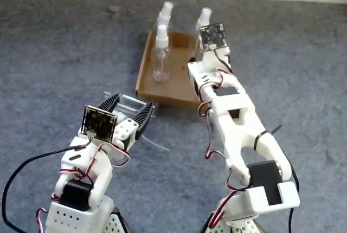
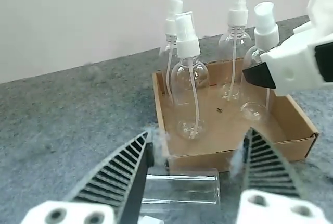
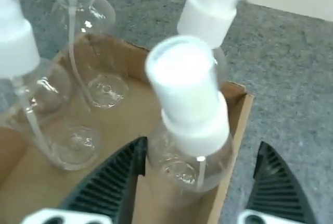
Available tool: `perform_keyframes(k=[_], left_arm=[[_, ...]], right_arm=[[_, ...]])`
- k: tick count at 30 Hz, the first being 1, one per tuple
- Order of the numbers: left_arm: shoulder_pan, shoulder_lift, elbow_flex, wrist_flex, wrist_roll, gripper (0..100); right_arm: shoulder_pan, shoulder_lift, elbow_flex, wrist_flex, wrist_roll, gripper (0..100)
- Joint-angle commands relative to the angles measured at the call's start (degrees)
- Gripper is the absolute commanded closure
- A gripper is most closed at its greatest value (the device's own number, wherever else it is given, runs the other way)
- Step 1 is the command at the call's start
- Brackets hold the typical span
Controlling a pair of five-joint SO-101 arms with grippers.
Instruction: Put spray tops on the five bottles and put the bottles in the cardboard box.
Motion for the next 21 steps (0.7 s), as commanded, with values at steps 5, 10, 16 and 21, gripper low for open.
perform_keyframes(k=[5, 10, 16, 21], left_arm=[[-0.13, 0.04, -0.13, -1.49, -0.09, 78], [-0.31, 0.04, -0.13, -1.49, -0.09, 78], [-0.4, 0.04, -0.13, -1.49, -0.09, 78], [-0.48, 0.04, -0.13, -1.49, -0.09, 78]], right_arm=[[-0.75, -0.66, -10.33, 9.01, 0.09, 73.8], [-0.75, -0.66, -16.22, 14.02, 0.09, 73.8], [-0.75, -0.66, -27.38, 26.33, 0.09, 73.8], [-0.75, -0.66, -37.93, 38.46, 0.09, 73.8]])
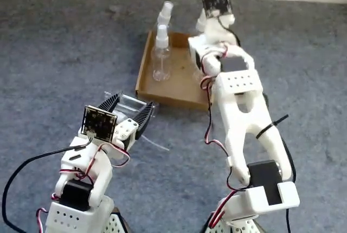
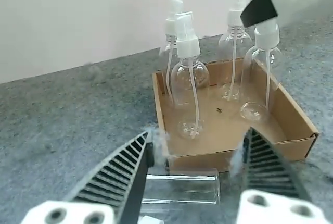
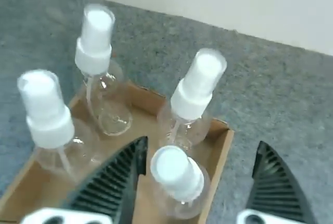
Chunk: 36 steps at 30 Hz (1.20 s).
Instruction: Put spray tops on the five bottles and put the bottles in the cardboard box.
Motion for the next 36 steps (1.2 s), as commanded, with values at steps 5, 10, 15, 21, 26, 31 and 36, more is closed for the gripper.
perform_keyframes(k=[5, 10, 15, 21, 26, 31, 36], left_arm=[[-0.57, 0.04, -0.13, -1.49, -0.09, 78], [-0.57, 0.04, -0.13, -1.49, 0.0, 78], [-2.42, 0.04, -1.1, -1.14, -0.09, 78], [-10.07, 0.92, -11.21, 6.77, 0.0, 78], [-16.84, 14.73, -24.22, 13.8, -0.09, 78], [-22.46, 38.64, -39.87, 18.29, -0.09, 78], [-25.45, 62.29, -54.29, 19.87, -0.09, 78]], right_arm=[[-0.66, -0.84, -16.04, 16.57, 0.09, 74.3], [-0.66, -4.44, -24.04, 26.77, 0.09, 88.0], [-0.48, -13.58, -24.57, 36.79, 0.53, 97.8], [0.92, -22.64, -11.3, 48.13, 0.62, 99.5], [2.07, -30.73, 4.44, 46.46, 2.99, 99.5], [1.45, -40.66, 21.58, 40.57, 7.82, 99.5], [1.54, -54.9, 38.81, 36.26, 7.82, 99.5]])
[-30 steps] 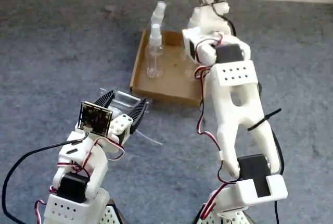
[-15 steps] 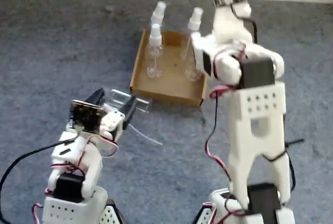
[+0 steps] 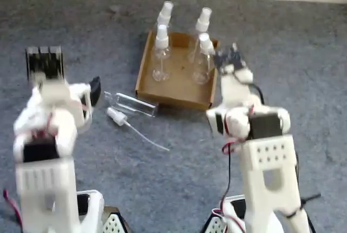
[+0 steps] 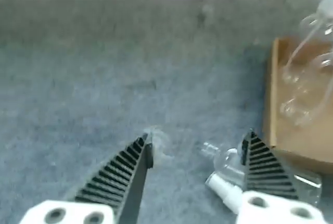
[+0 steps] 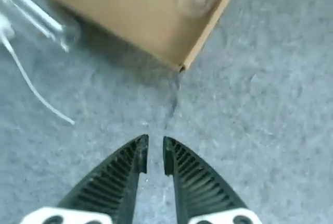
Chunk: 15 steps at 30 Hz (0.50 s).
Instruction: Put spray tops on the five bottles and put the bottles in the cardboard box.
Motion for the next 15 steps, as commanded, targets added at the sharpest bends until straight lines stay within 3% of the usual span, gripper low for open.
perform_keyframes(k=[1, 7, 15], left_arm=[[-2.24, 18.15, -12.26, 0.26, -0.09, 78], [-4.62, 39.6, -22.9, 0.09, -0.18, 78], [-1.36, 55.52, -31.25, 0.09, -0.26, 78]], right_arm=[[0.31, -12.0, 10.07, -3.47, 0.79, 99.5], [2.33, -25.71, 24.04, -1.98, 7.82, 99.5], [11.21, -26.59, 29.05, -1.71, 8.35, 99.5]])
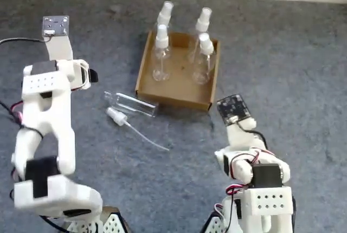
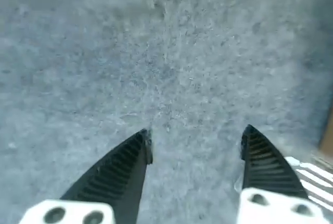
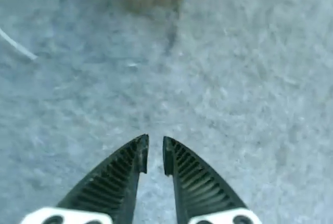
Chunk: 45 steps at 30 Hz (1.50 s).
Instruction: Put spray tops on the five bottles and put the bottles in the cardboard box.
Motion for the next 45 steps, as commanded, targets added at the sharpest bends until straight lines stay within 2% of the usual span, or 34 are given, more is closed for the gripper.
perform_keyframes(k=[1, 7, 11, 21, 26, 32, 35, 38, 45], left_arm=[[3.12, 4.7, -5.49, 0.0, -0.26, 78], [7.34, 11.91, -6.2, 0.26, -0.7, 78], [11.47, 11.38, -2.59, 0.53, -5.54, 78], [19.38, -1.8, 11.65, 4.48, -14.24, 78], [22.29, -8.04, 15.78, 4.13, -14.51, 81], [15.34, -17.71, 11.56, 9.58, -14.77, 82], [10.42, -22.2, 8.22, 13.98, -14.86, 82], [3.47, -24.31, 4.44, 17.05, -16.97, 82], [-15.25, -17.8, -0.84, 17.14, -27.43, 82]], right_arm=[[3.65, -0.66, -0.4, 0.22, 0.53, 99.5], [5.05, -0.57, -0.4, 0.22, 0.53, 99.5], [4.97, -0.57, -0.4, 0.22, 0.53, 99.5], [4.88, -0.57, -0.4, 0.22, 0.53, 99.5], [4.88, -0.57, -0.4, 0.22, 0.53, 99.5], [4.7, -0.31, -2.33, -0.22, 0.62, 99.5], [1.45, -0.31, -5.76, 0.31, 0.62, 99.5], [-5.41, 3.47, -11.12, 2.77, 0.62, 99.5], [-27.65, 32.04, -31.69, 7.78, 0.26, 99.5]])
